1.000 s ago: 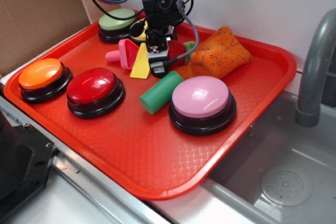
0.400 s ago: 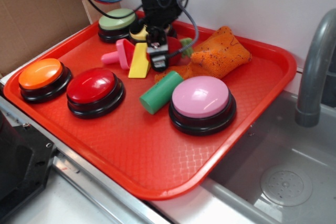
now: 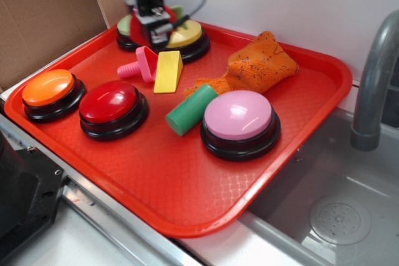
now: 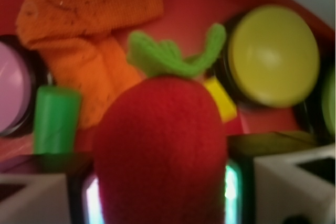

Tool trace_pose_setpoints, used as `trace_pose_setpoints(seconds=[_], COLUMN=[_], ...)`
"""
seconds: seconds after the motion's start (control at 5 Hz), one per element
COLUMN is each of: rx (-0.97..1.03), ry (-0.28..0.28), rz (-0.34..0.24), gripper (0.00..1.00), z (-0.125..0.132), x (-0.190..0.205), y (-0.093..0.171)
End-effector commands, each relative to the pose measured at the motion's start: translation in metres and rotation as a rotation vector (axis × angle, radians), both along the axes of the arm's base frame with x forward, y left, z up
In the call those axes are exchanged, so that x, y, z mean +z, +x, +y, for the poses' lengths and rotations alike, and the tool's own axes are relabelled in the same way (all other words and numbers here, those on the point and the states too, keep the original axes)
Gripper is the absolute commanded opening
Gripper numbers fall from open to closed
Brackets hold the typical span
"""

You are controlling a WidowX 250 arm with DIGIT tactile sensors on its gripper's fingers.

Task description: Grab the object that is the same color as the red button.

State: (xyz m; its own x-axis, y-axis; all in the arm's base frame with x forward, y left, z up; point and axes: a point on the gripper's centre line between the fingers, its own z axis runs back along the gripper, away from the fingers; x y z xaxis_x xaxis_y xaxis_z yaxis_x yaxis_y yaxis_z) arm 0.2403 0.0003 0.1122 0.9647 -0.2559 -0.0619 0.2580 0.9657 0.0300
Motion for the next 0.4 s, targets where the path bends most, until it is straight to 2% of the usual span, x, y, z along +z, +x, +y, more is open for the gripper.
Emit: trace_pose_setpoints(seconds=[0.0,0.2], rx=[0.270,0.343], ry=[-0.029,-0.035], rz=[-0.033,-0.059], gripper=[0.00,0.00], z=[-0.0141,-0.0152], x=[0.0445,0.0438], y=[-0.0418,-0.0420])
